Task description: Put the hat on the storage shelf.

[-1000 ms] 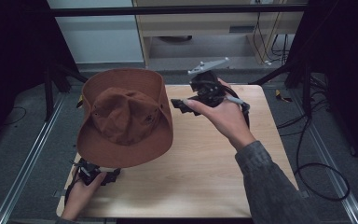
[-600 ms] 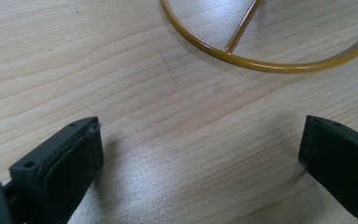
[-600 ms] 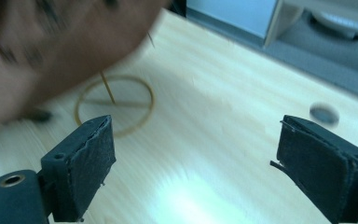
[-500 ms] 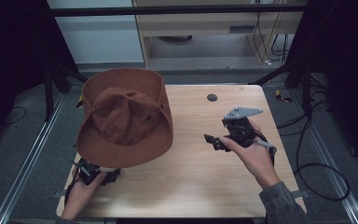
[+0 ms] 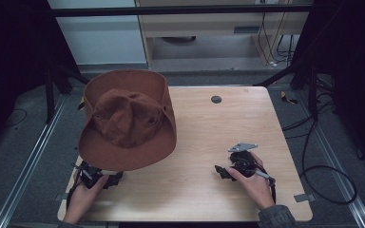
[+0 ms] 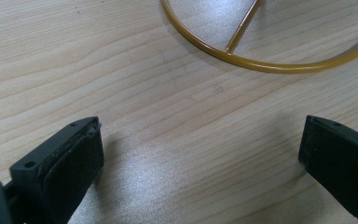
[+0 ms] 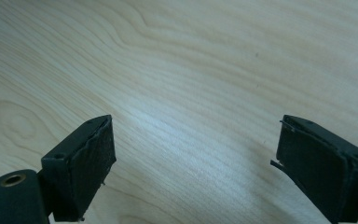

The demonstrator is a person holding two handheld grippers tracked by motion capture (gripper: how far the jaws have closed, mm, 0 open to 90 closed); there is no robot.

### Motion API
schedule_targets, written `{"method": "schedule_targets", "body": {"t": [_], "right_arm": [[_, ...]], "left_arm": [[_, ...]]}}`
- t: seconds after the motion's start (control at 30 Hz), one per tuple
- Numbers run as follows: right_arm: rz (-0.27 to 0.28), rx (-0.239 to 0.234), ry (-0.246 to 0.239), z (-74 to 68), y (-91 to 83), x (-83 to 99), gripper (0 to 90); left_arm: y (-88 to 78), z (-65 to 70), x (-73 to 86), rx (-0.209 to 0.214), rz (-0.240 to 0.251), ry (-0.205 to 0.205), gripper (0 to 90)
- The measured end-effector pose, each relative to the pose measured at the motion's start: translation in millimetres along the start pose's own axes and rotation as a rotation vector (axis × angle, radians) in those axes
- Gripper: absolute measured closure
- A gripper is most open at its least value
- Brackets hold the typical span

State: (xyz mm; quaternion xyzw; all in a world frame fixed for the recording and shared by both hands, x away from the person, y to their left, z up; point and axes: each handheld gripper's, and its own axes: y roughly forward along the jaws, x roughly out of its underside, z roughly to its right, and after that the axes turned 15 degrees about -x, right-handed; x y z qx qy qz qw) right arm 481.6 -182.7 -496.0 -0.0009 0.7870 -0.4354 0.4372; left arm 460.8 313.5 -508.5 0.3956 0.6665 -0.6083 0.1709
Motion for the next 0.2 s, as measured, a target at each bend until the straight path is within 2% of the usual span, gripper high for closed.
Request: {"method": "schedule_targets", "body": {"t": [0.07, 0.1, 0.2], "right_arm": [[-0.011, 0.008, -0.005, 0.0, 2.2, 1.2, 11.6], [-0.025, 0.035, -0.023, 0.1, 6.5, 3.8, 10.2], [-0.001, 0.056, -0.029, -1.6, 9.1, 6.7, 8.0]], "left_arm": [[-0.1, -0.1, 0.0, 0.0, -0.002, 0.001, 0.0], [-0.1, -0.1, 0.0, 0.0, -0.002, 0.001, 0.0], [-0.1, -0.1, -0.1, 0.0, -0.002, 0.001, 0.0]]}}
